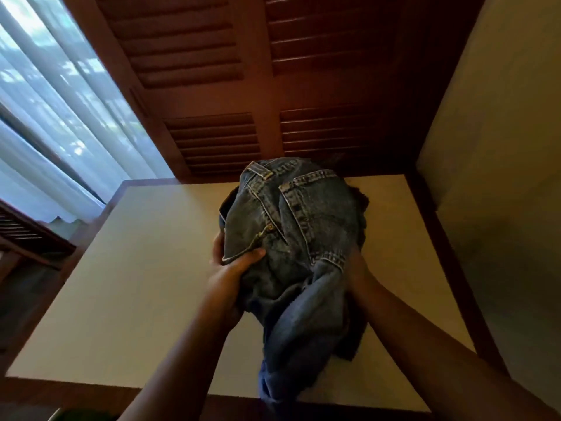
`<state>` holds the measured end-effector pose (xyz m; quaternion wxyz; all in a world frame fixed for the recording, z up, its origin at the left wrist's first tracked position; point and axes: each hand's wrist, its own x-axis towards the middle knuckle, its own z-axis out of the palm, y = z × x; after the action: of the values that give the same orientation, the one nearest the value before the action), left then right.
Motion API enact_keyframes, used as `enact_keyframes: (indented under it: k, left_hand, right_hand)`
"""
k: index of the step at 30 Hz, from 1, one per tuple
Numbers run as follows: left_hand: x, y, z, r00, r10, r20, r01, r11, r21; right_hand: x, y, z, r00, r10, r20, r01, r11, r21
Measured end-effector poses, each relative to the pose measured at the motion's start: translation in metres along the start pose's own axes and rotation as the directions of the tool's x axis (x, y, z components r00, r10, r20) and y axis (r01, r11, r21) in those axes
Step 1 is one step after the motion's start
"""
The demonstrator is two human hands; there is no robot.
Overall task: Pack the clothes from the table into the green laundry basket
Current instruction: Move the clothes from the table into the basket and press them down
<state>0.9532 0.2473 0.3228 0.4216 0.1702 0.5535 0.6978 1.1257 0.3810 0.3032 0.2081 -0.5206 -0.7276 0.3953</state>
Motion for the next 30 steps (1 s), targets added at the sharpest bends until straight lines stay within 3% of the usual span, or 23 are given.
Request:
enact_keyframes:
  k: [1,3,5,7,9,12,19,22,30]
  left_hand:
    - [0.006,0.006,-0.004,0.997,0.051,-0.065,-0.050,0.998,0.028]
    - [0.023,0.011,-0.027,0.972,0.185,-0.142,-0.159,0.971,0.177]
    - [0.039,0.012,-0.048,0.936,0.312,-0.163,-0.211,0.869,0.448]
    - [0.052,0.006,-0.063,0.906,0.401,-0.136,-0.151,0.606,0.781]
    - [0.058,-0.008,-0.068,0.921,0.387,-0.054,-0.105,0.379,0.919]
    - [0.061,-0.024,-0.065,0.975,0.224,0.002,-0.081,0.342,0.936]
    - [0.039,-0.040,-0.050,0.992,0.103,0.079,-0.109,0.330,0.938]
    - [0.026,-0.050,-0.041,0.998,-0.010,0.060,-0.054,0.308,0.950]
    - [0.006,-0.080,-0.041,0.950,-0.294,-0.105,0.114,0.014,0.993]
  right_hand:
    - [0.020,0.001,0.000,0.992,-0.122,-0.042,0.119,0.990,-0.070]
    - [0.060,0.011,-0.001,0.978,-0.179,0.111,0.198,0.962,-0.187]
    - [0.096,0.013,-0.001,0.978,-0.107,0.180,0.158,0.940,-0.303]
    - [0.113,0.013,0.002,0.997,0.022,0.068,0.001,0.951,-0.310]
    - [0.126,0.015,0.013,0.973,0.232,-0.018,-0.231,0.955,-0.188]
    - [0.138,0.030,0.034,0.915,0.393,0.091,-0.369,0.907,-0.202]
    - [0.155,0.061,0.054,0.891,0.438,0.123,-0.416,0.894,-0.166]
    - [0.153,0.068,0.057,0.884,0.464,0.065,-0.460,0.885,-0.071]
    - [0.145,0.067,0.055,0.779,0.626,0.028,-0.626,0.780,-0.025]
